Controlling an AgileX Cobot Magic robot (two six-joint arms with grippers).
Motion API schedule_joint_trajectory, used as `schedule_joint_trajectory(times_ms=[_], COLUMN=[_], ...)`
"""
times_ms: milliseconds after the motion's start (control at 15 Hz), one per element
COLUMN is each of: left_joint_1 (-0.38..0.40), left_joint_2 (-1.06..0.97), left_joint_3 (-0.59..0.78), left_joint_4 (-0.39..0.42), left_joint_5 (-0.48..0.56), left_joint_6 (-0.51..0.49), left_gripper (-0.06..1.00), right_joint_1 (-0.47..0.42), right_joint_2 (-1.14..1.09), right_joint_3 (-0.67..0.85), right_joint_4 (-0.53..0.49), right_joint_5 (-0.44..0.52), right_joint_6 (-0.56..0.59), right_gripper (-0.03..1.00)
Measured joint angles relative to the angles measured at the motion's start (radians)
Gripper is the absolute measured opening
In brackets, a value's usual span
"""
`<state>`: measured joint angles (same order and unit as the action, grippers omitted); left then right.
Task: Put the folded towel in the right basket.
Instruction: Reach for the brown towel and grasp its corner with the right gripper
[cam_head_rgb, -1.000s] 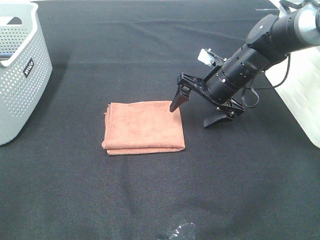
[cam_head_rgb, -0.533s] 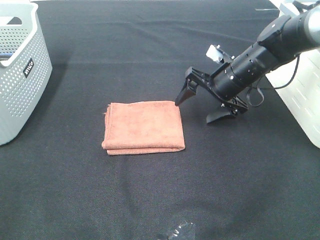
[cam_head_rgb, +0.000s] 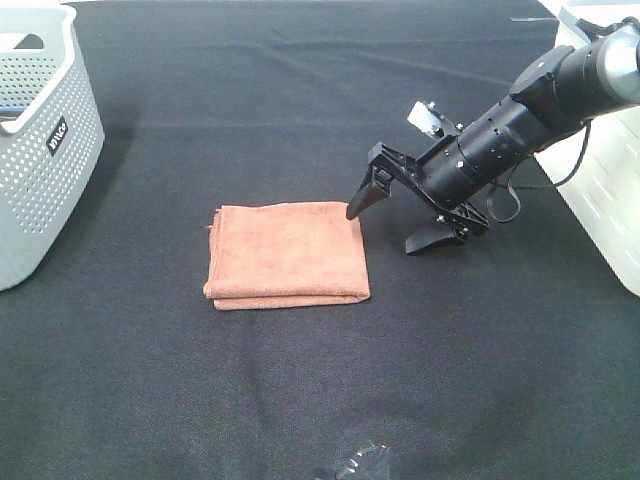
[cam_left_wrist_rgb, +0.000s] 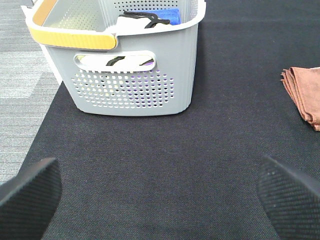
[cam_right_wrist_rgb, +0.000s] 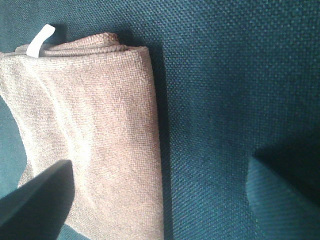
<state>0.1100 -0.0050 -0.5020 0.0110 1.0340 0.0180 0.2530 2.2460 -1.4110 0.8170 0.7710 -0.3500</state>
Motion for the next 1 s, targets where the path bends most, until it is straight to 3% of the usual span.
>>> schedule_joint_trajectory(times_ms=[1000], left_joint_1=[0.0], left_joint_2=[0.0], left_joint_3=[0.0], left_joint_4=[0.0], left_joint_5=[0.0], left_joint_6=[0.0], left_gripper=[0.99], right_joint_1=[0.0], right_joint_2=[-0.001], right_joint_3=[0.023], right_joint_4=[0.019], right_joint_5=[0.002], right_joint_6=[0.0], right_gripper=[0.91])
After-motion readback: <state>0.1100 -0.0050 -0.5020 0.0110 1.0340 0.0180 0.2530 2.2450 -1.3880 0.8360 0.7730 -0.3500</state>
